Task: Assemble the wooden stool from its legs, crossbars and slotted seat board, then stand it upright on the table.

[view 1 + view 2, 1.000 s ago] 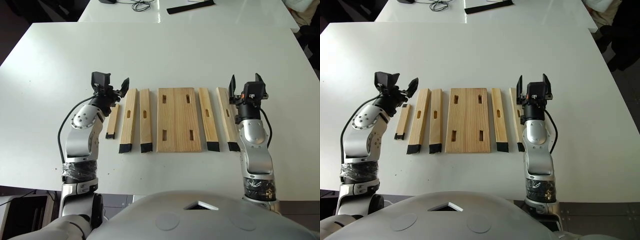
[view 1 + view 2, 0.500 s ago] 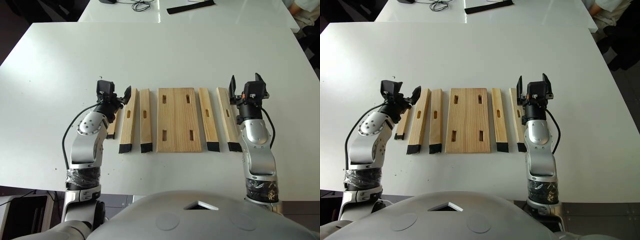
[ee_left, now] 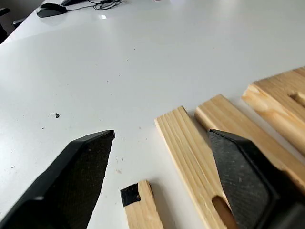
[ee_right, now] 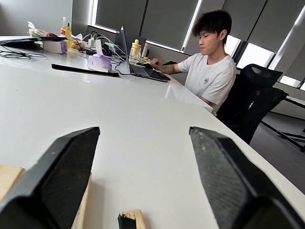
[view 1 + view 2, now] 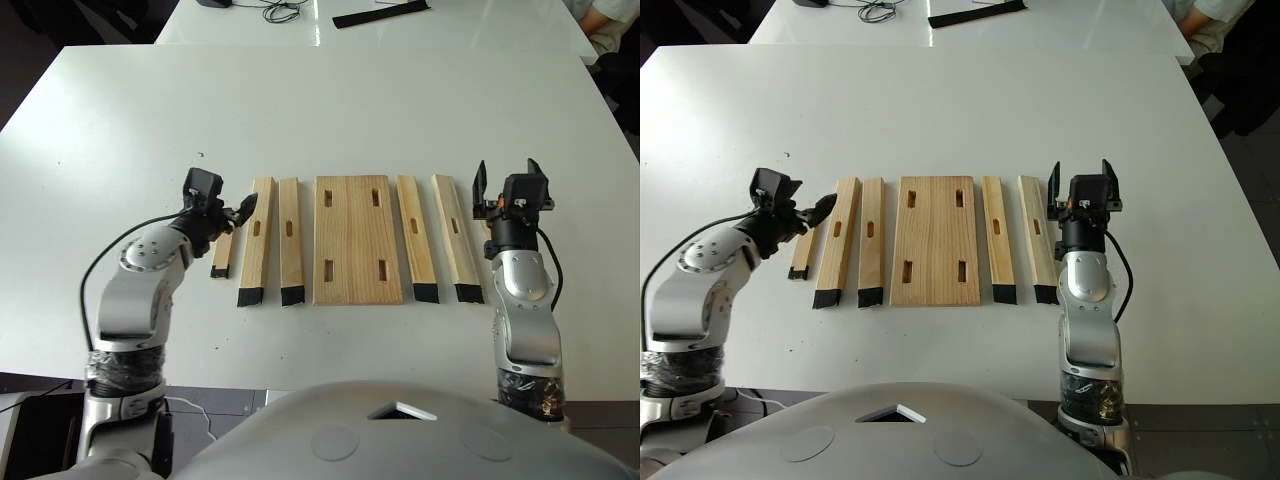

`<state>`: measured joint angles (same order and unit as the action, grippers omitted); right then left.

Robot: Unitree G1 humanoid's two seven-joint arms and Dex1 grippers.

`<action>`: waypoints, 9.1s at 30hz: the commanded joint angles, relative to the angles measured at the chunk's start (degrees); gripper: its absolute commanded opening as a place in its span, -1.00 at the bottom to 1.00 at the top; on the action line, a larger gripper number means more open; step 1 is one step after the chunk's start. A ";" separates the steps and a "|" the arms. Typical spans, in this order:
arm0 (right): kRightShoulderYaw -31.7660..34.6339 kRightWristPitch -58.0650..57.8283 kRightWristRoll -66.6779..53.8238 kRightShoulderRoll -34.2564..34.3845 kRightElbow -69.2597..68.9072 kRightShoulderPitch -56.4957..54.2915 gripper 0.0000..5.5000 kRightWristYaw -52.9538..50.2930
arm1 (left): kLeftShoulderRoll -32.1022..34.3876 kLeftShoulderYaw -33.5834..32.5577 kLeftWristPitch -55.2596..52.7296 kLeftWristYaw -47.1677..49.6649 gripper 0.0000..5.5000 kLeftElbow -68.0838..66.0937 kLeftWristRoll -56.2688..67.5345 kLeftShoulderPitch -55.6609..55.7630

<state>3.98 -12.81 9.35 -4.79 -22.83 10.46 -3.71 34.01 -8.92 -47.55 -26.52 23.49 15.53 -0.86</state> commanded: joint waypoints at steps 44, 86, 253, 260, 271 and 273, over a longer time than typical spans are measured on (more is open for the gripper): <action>1.66 1.06 0.50 1.38 -1.32 -1.52 0.27 -3.03 | 6.02 1.45 -31.83 0.27 0.08 -0.44 9.27 -1.69; 16.84 -35.08 -82.97 -39.10 -11.64 -19.56 0.58 51.60 | -6.22 3.91 -5.99 -18.14 -0.52 8.98 53.66 26.54; 9.26 -13.20 -52.46 -39.78 -3.42 -11.85 -0.05 56.33 | -10.57 14.50 12.16 -11.56 -0.05 -8.01 7.68 23.62; 7.15 -13.19 -50.79 -37.24 0.38 -20.49 -0.05 54.02 | -10.90 14.48 12.21 -11.23 -0.05 -8.39 7.53 23.77; -0.97 -14.39 -48.86 -31.32 1.08 -35.41 -0.05 51.34 | -11.38 14.11 12.52 -10.84 -0.05 -10.29 6.94 24.56; -0.30 -14.92 -49.56 -31.14 0.23 -34.80 -0.05 50.91 | -11.43 14.10 12.46 -10.96 -0.05 -10.56 6.96 24.81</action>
<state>2.81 -26.87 -39.66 -36.06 -21.92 -24.05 47.61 22.45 5.14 -35.06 -37.67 13.27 22.83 23.06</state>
